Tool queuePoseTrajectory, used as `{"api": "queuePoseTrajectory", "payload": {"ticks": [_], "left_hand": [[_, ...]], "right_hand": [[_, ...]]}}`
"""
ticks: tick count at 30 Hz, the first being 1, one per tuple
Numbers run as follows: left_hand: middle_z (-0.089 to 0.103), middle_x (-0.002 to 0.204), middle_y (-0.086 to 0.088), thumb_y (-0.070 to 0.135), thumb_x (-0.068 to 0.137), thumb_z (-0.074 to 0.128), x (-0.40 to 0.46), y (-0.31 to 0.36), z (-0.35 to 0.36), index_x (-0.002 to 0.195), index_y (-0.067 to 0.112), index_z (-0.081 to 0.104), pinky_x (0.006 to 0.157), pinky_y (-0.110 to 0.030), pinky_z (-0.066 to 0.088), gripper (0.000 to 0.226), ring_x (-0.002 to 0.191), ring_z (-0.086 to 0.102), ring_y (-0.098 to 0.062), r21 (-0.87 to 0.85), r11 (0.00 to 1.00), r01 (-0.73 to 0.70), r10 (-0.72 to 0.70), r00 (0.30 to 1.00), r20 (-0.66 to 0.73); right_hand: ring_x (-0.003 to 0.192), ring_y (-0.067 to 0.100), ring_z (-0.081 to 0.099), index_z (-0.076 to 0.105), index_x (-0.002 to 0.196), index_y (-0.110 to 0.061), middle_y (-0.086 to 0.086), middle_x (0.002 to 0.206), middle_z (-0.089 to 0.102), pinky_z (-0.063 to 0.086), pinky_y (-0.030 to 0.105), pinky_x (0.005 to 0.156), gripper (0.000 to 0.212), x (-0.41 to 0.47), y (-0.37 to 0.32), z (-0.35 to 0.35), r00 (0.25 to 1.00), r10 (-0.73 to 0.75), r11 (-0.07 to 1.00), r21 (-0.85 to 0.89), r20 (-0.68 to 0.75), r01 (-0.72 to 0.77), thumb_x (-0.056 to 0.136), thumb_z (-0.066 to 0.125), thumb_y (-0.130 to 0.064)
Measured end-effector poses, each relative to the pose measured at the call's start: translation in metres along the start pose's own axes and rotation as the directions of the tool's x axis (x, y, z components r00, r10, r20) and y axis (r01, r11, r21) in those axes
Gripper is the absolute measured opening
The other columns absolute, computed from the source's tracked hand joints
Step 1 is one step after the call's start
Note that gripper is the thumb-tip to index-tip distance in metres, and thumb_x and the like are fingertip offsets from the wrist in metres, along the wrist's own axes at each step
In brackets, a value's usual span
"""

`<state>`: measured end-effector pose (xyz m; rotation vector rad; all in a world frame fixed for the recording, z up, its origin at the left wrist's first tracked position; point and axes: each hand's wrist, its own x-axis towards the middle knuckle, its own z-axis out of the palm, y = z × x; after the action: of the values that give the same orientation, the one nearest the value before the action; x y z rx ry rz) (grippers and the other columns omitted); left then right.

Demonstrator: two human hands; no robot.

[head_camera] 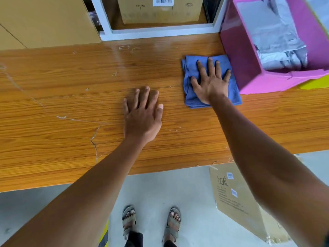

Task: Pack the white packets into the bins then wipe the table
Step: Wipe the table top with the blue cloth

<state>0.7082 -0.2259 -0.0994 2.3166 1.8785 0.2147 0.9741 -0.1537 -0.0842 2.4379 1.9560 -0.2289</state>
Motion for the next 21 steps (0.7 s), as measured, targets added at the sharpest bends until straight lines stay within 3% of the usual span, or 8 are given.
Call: {"api": "queuePoseTrajectory", "payload": {"ticks": [4,10,13,21], "left_hand": [[0.008,0.178,0.007,0.058,0.109,0.007,0.001,-0.003,0.002,0.167,0.038,0.019,0.128,-0.063,0.008,0.062,0.164,0.002,-0.024,0.006,1.0,0.002,-0.002,1.0,-0.015],[0.0,0.178,0.009,0.063,0.106,0.0,0.0,-0.001,0.0,0.168,0.04,0.012,0.129,-0.061,0.001,0.067,0.164,-0.005,-0.022,0.015,1.0,0.007,-0.008,1.0,0.023],[-0.002,0.178,0.009,0.065,0.105,-0.002,-0.001,-0.001,-0.001,0.168,0.04,0.01,0.129,-0.062,0.0,0.069,0.164,-0.006,-0.022,0.014,1.0,0.006,-0.006,0.999,0.032],[0.001,0.178,0.009,0.065,0.106,0.002,0.001,-0.002,0.002,0.167,0.041,0.013,0.129,-0.062,0.001,0.067,0.164,-0.004,-0.022,0.01,1.0,0.009,-0.01,1.0,0.027]], "right_hand": [[0.162,0.031,-0.005,0.004,0.168,-0.037,0.003,0.177,-0.006,0.0,0.068,0.125,0.077,0.017,-0.002,0.002,1.0,0.012,1.0,-0.014,0.02,-0.012,0.099,0.011,-0.07],[0.162,0.032,0.011,0.018,0.167,-0.034,0.007,0.176,0.014,0.008,0.07,0.124,0.075,-0.117,0.016,0.021,0.993,-0.063,0.997,0.027,-0.095,0.065,0.101,0.022,-0.068],[0.162,0.032,0.008,0.014,0.168,-0.034,0.007,0.176,0.01,0.007,0.069,0.124,0.075,-0.159,0.026,0.028,0.994,-0.081,0.997,-0.018,-0.072,0.08,0.102,0.022,-0.069],[0.162,0.029,0.005,0.014,0.167,-0.038,0.002,0.177,0.008,0.005,0.068,0.125,0.076,-0.088,0.022,0.021,0.995,-0.07,0.998,0.001,-0.072,0.071,0.099,0.017,-0.071]]}}
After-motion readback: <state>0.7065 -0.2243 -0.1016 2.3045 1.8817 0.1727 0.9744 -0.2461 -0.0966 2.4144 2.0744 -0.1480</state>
